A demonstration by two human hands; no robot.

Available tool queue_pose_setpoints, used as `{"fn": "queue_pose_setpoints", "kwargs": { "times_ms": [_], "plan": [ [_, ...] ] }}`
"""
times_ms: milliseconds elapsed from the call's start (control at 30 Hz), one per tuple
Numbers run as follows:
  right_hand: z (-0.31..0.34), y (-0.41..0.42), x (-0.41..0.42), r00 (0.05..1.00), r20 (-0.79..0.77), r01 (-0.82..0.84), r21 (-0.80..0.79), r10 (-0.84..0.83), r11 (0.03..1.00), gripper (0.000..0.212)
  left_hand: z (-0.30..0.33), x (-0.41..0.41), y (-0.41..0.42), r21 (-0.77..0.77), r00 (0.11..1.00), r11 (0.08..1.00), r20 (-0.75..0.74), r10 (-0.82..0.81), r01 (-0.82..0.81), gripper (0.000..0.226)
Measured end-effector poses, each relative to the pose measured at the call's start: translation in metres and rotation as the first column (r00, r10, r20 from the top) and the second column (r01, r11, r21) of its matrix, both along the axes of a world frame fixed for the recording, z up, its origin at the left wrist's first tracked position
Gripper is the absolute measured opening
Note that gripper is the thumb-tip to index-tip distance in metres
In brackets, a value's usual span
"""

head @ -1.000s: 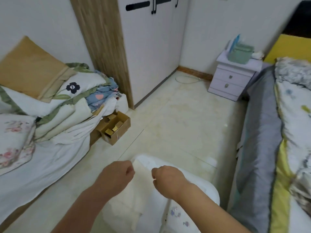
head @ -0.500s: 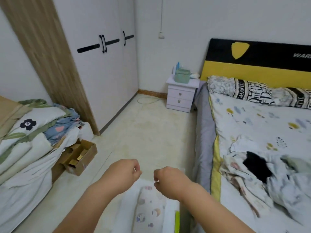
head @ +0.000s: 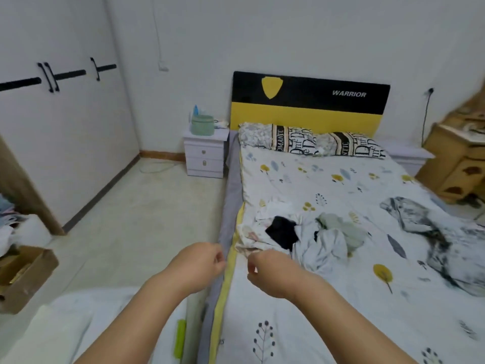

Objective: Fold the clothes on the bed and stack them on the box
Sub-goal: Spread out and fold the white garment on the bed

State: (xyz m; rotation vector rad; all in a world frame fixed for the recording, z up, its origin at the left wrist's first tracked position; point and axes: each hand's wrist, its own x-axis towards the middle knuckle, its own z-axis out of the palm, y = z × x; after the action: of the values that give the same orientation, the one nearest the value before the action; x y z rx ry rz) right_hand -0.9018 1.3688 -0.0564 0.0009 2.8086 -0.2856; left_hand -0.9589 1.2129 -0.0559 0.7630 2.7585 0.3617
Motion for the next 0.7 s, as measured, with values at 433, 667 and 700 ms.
{"fn": "queue_pose_setpoints", "kwargs": {
  "times_ms": [433,667,700],
  "plan": [
    [0.023,0.138,0.057,0.931,0.023,0.364,-0.043,-0.364,0.930,0.029,0.009,0.006,0.157,-0.002,0.955,0.957,0.064,-0.289,0.290,0.011],
    [0.033,0.186,0.063,0.864,0.041,0.502,-0.004,-0.502,0.865,0.028,0.012,-0.007,0.220,0.016,0.898,0.901,0.080,-0.433,0.433,0.012],
    [0.033,0.193,0.064,0.858,0.035,0.513,0.006,-0.513,0.859,0.029,0.010,-0.007,0.228,0.018,0.890,0.893,0.082,-0.449,0.449,0.012]
  ]
}}
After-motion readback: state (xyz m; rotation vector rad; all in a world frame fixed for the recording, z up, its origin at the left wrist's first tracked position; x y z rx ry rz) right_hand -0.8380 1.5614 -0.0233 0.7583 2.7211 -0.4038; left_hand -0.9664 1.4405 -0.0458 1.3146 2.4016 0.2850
